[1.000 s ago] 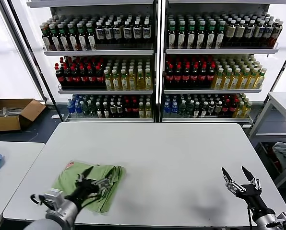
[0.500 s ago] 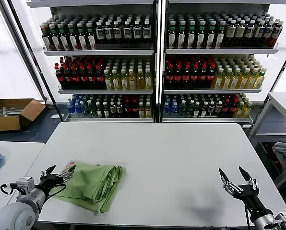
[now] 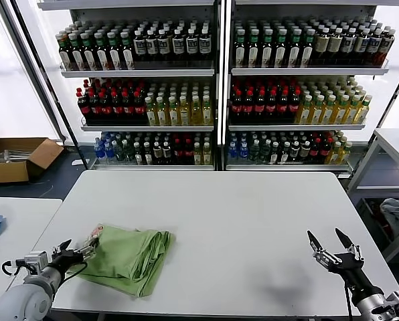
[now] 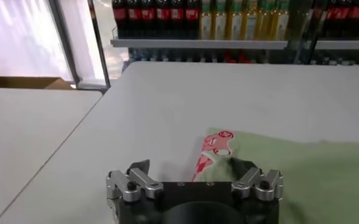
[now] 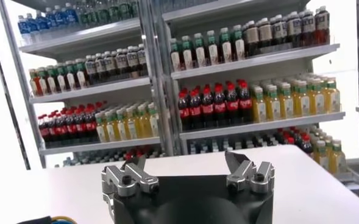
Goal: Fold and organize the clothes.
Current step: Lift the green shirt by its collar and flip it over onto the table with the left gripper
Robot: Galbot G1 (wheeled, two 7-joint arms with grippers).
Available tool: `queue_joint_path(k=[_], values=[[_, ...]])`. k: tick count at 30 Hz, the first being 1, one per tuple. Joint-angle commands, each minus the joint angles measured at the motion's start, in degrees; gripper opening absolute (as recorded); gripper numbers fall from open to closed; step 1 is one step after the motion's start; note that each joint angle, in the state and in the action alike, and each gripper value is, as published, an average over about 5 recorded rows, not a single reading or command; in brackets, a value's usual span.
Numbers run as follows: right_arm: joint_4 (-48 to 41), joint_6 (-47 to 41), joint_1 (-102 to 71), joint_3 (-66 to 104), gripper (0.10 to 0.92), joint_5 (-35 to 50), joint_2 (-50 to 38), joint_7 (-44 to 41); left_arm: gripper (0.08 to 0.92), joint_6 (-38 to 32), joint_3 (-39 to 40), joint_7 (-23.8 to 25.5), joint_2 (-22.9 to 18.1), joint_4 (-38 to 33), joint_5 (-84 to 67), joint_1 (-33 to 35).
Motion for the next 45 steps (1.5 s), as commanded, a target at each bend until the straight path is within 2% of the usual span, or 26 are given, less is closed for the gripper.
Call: queue_joint_path(k=[1,8,11,28,34,37,45], values=[[0.05,-0.08,0.20,0.49,0.823,0.54,-0.48,0.03,0.823,-0.21,2.10,0.30,-3.48,1.24,2.30,-0.21],[-0.02,-0.06,0.22,0.39,0.823,0.62,-0.46,0.06,0.818,-0.49,2.70,0.74,-4.48,0.66,2.41,0.45],[-0.09,-0.06,0.26,0.24,0.823,0.59,-0.40,0.07,0.774,-0.78,2.62,1.07,-4.59,0.89,2.36,0.62],[-0.09,-0.04,0.51,0.01,0.823,0.48,-0.41,0.20,0.276,-1.60,0.77,1.32,-4.70,1.73,1.75,1.23],[0.01,-0.07,0.74,0.13,0.823,0.43,-0.20,0.45,0.155,-2.59,-3.71,-1.21,-4.86,-0.23,1.23,1.09],[0.07,-0.05,0.81,0.32,0.823,0.50,-0.16,0.49,0.150,-3.11,-8.06,-1.74,-2.08,0.21,0.83,0.61],[-0.23,0.06,1.56,-0.16,0.823,0.60,0.40,0.59,0.145,-3.85,-21.30,-1.06,11.70,8.83,-3.84,-0.40]])
